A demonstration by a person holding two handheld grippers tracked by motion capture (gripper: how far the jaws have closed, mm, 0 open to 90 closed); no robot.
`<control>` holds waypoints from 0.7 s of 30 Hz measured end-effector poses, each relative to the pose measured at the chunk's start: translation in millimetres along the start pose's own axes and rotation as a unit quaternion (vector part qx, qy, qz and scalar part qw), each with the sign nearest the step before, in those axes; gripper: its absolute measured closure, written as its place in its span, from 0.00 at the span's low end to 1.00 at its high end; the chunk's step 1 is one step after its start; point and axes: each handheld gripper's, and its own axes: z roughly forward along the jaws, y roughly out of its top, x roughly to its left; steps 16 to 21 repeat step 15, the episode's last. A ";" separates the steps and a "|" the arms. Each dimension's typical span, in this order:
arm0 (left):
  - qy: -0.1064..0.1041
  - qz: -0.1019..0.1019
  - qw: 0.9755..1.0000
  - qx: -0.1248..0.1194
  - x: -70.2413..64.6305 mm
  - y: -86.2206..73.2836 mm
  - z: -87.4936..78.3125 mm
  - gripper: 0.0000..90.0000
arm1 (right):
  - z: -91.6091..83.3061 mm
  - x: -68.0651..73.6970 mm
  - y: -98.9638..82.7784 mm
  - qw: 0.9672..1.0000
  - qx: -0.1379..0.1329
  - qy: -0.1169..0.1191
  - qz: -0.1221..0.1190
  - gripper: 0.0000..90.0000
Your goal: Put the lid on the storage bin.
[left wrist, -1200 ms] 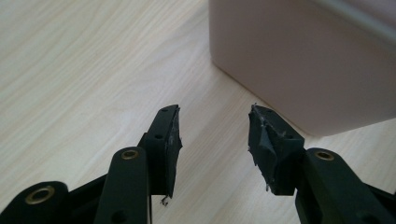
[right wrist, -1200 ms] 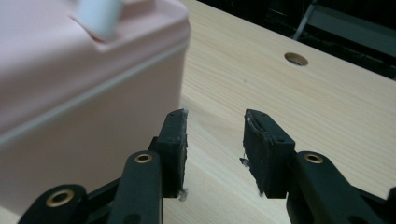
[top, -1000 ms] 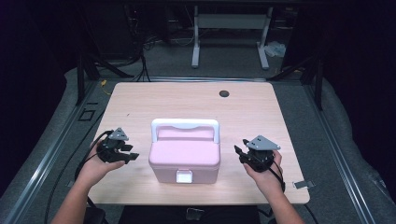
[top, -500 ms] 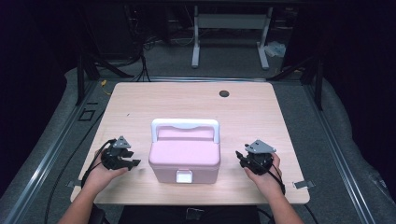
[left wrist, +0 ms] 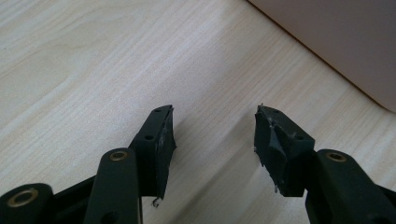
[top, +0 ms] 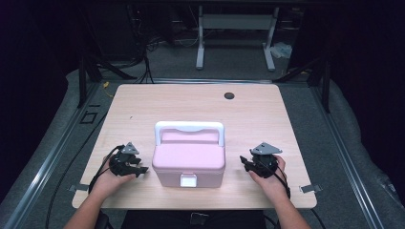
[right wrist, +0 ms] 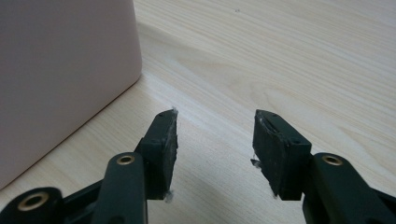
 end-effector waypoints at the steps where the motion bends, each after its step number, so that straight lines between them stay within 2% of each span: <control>1: 0.000 0.000 1.000 -0.001 0.2 -0.1 0.0 0.52 | 0.2 0.2 0.0 1.000 0.001 0.002 -0.001 0.55; 9: 0.014 -0.005 1.000 -0.009 4.0 -2.1 -1.6 0.52 | 1.1 0.0 -0.2 1.000 0.002 0.006 0.001 0.54; 21: 0.017 -0.008 1.000 -0.011 6.0 -2.6 -1.9 0.52 | 2.1 -0.3 -0.6 1.000 0.003 0.006 0.002 0.54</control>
